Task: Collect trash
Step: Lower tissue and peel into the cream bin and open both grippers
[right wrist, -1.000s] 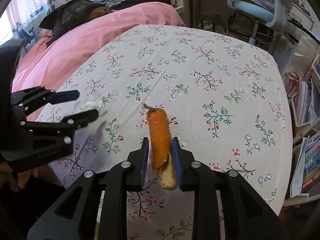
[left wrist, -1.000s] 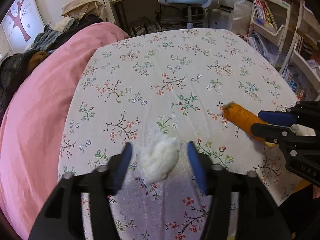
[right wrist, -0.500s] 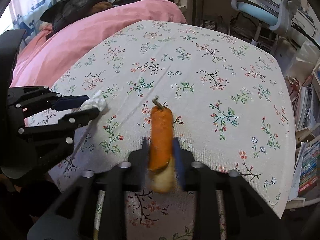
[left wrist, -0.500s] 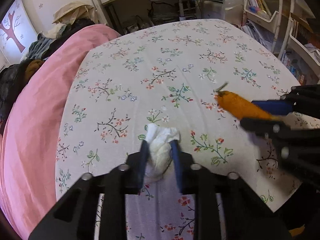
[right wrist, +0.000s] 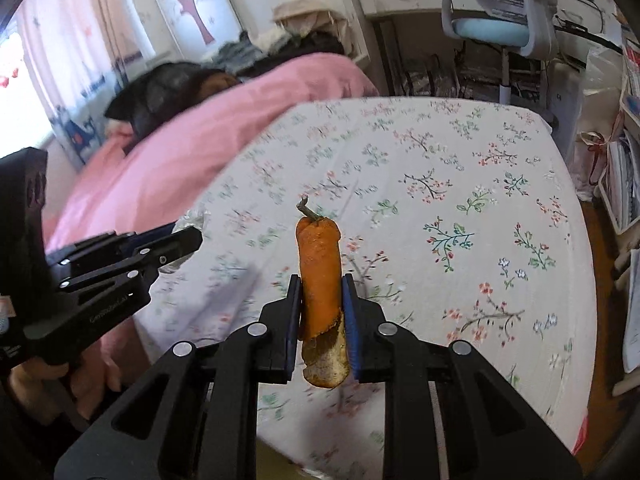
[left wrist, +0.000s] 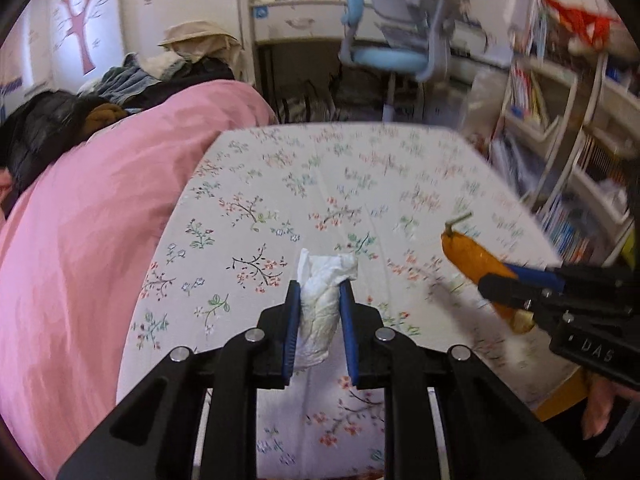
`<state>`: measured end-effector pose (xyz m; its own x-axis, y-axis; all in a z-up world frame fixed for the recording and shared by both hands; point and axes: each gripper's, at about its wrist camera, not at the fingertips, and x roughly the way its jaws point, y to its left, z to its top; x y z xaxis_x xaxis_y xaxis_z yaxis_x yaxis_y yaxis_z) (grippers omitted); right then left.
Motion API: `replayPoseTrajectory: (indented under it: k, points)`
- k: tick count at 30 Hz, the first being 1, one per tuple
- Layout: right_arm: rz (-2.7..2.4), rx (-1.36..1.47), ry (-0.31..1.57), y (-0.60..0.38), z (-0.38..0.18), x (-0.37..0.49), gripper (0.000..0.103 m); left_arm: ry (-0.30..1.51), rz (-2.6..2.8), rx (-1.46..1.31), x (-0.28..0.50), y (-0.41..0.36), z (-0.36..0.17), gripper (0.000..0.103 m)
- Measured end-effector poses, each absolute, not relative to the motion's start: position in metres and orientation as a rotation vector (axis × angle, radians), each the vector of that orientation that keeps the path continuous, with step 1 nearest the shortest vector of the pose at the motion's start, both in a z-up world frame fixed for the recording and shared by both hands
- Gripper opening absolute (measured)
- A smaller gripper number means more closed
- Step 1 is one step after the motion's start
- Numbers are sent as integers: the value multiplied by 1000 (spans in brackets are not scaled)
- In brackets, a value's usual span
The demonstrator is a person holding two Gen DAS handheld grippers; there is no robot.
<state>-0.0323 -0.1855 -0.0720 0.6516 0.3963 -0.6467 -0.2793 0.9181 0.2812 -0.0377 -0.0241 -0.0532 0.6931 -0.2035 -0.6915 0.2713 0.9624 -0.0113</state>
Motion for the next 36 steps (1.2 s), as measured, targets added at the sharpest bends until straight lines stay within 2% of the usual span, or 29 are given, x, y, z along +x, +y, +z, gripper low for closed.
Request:
replayPoseTrajectory:
  k: [11, 20, 25, 28, 30, 36]
  points:
    - [489, 192, 687, -175, -55, -102, 19, 703, -298, -47, -81, 0, -37, 20]
    - [553, 149, 773, -151, -73, -157, 19, 714, -304, -97, -109, 15, -40, 20]
    - [619, 67, 908, -124, -97, -182, 19, 734, -303, -109, -124, 22, -45, 20]
    - [604, -25, 949, -109, -108, -191, 26, 748, -306, -107, -131, 21, -49, 20]
    - [585, -30, 946, -110, -109, -194, 42, 763, -309, -99, -136, 19, -53, 20]
    - [413, 154, 852, -154, -98, -181, 57, 829, -319, -58, -154, 9, -69, 20]
